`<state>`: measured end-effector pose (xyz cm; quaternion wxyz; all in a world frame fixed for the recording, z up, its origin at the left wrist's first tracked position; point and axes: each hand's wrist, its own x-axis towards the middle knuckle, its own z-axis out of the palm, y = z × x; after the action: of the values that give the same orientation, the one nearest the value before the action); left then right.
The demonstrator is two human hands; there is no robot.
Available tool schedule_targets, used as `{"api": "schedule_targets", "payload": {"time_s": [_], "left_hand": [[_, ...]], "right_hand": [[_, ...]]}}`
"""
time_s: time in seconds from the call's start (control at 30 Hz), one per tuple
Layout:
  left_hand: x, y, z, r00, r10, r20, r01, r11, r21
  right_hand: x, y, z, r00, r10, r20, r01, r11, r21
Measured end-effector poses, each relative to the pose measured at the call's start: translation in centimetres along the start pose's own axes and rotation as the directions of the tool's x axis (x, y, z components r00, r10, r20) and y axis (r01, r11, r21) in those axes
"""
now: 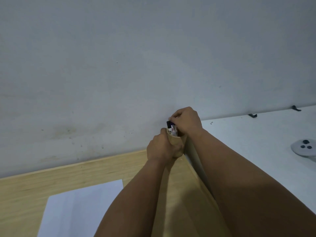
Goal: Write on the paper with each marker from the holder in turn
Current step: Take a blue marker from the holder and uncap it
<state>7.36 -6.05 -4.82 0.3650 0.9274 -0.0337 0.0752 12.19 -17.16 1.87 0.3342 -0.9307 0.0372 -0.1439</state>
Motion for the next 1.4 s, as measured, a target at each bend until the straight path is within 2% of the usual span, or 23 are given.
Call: {"api": "schedule_targets", "payload": {"time_s": [0.23,0.37,0.47,0.67,0.83,0.9,1.0,1.1,1.2,1.27,1.4], "left_hand": [[0.0,-2.2,-1.5,1.0,-0.013,0.014,0.013,1.0,-0.01],[-0.3,-2.1,-2.1,0.998,0.005,0.066,-0.004,1.0,-0.014],[-1.0,-2.0,-3.9,0.997,0.03,0.073,-0.033,0.999,0.031],[-4.0,-1.5,-12.0,0.996,0.03,-0.088,-0.02,0.994,0.108],[-8.8,-1.7,-20.2,0.982,0.017,-0.189,0.005,0.994,0.113],[-11.5,-2.3,-22.8,0.973,0.0,-0.231,0.028,0.993,0.117],[-15.9,-4.6,-25.3,0.965,-0.039,-0.259,0.076,0.988,0.137],[-19.8,-8.1,-26.7,0.96,-0.117,-0.253,0.152,0.981,0.122],[-22.7,-11.0,-27.6,0.952,-0.178,-0.249,0.203,0.976,0.075],[-24.0,-12.7,-28.0,0.953,-0.201,-0.228,0.218,0.975,0.048],[-25.2,-14.8,-28.9,0.954,-0.253,-0.158,0.24,0.966,-0.097]], "right_hand": [[-1.3,-2.4,0.8,0.998,-0.039,0.043,0.04,0.999,-0.028],[-2.0,-3.8,-1.3,0.995,-0.075,-0.063,0.075,0.997,0.0],[-2.9,-5.2,-4.1,0.982,-0.121,-0.147,0.138,0.985,0.107],[-6.8,-9.4,-8.0,0.937,-0.238,-0.256,0.302,0.919,0.253],[-13.0,-13.0,-7.1,0.942,-0.184,-0.28,0.3,0.835,0.461],[-16.0,-14.0,-5.4,0.969,-0.166,-0.181,0.24,0.798,0.553],[-21.1,-14.5,-1.9,0.981,-0.163,0.108,0.072,0.814,0.576],[-26.1,-14.6,1.2,0.9,-0.119,0.42,-0.11,0.869,0.482],[-29.0,-14.8,3.0,0.787,-0.009,0.617,-0.262,0.9,0.348],[-30.0,-15.2,3.7,0.727,-0.01,0.686,-0.294,0.899,0.325],[-30.9,-16.3,4.1,0.747,-0.108,0.656,-0.234,0.881,0.411]]}}
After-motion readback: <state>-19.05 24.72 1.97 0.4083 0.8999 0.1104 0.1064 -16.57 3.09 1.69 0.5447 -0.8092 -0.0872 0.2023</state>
